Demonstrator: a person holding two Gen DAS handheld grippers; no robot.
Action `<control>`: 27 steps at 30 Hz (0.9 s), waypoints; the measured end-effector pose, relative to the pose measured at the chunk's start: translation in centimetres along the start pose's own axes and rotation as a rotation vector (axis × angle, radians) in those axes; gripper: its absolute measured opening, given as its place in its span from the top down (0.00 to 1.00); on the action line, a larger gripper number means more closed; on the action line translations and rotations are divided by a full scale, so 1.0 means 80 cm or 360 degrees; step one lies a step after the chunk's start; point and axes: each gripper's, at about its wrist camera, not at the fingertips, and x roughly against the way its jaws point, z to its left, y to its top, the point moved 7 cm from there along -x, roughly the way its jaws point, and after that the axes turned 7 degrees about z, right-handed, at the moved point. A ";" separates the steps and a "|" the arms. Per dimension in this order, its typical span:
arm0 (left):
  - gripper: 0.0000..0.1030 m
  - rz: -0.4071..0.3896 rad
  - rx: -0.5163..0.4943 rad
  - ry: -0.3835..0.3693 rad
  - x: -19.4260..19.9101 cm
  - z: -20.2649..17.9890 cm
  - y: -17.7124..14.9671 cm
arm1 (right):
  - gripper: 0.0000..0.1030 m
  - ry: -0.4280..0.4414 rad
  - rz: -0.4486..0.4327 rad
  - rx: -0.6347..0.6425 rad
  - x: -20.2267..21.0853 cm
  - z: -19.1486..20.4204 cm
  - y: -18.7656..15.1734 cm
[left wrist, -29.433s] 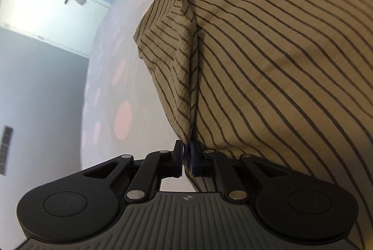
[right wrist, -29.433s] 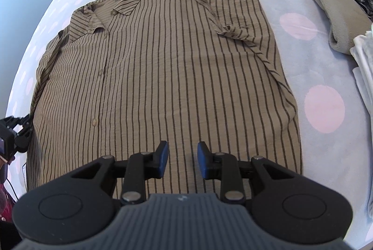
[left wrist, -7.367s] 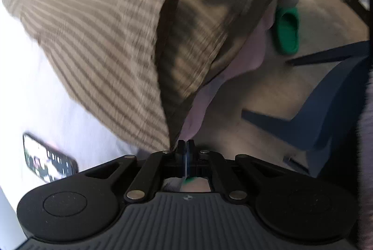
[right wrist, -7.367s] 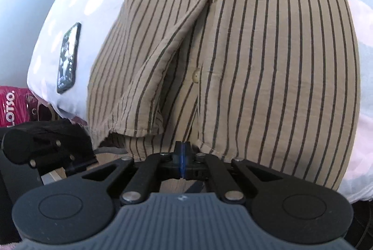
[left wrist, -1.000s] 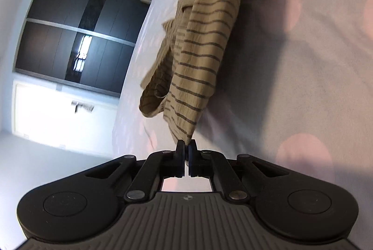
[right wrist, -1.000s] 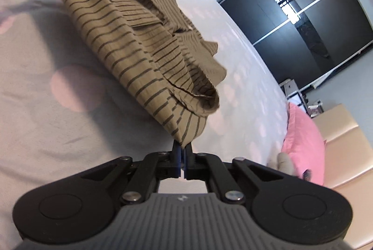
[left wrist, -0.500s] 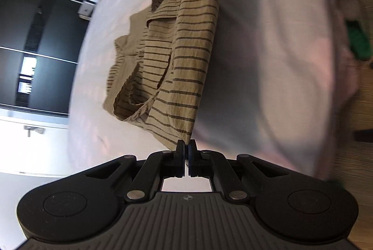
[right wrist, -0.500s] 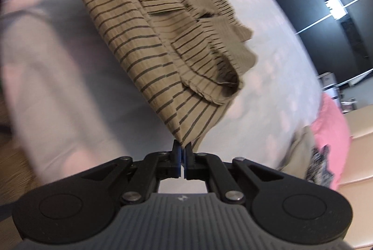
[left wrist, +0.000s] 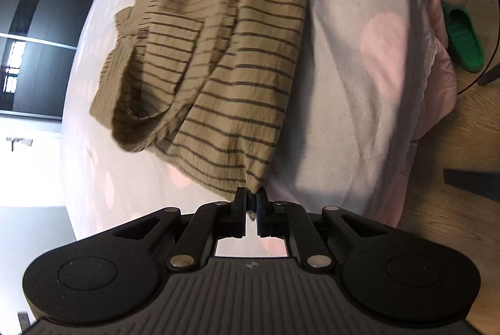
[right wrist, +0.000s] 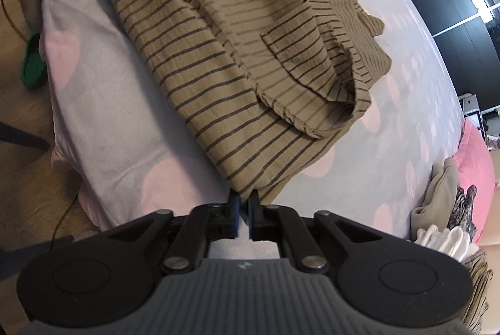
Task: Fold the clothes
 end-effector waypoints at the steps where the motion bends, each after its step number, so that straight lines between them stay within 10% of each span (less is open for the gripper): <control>1: 0.90 -0.0018 0.0029 -0.0008 0.008 0.000 -0.001 | 0.91 0.0015 -0.0024 -0.0025 0.005 -0.003 0.001; 9: 0.85 -0.0206 0.0500 -0.0206 0.052 0.017 0.032 | 0.91 0.0050 -0.0259 -0.0329 0.054 -0.006 0.021; 14: 0.85 -0.0279 0.0602 -0.0119 0.053 0.012 0.059 | 0.92 0.0042 -0.0369 -0.0443 0.052 0.019 0.060; 27: 0.87 -0.0116 0.0859 -0.0330 -0.020 0.009 0.063 | 0.91 0.0232 -0.0269 -0.0558 -0.008 0.026 0.088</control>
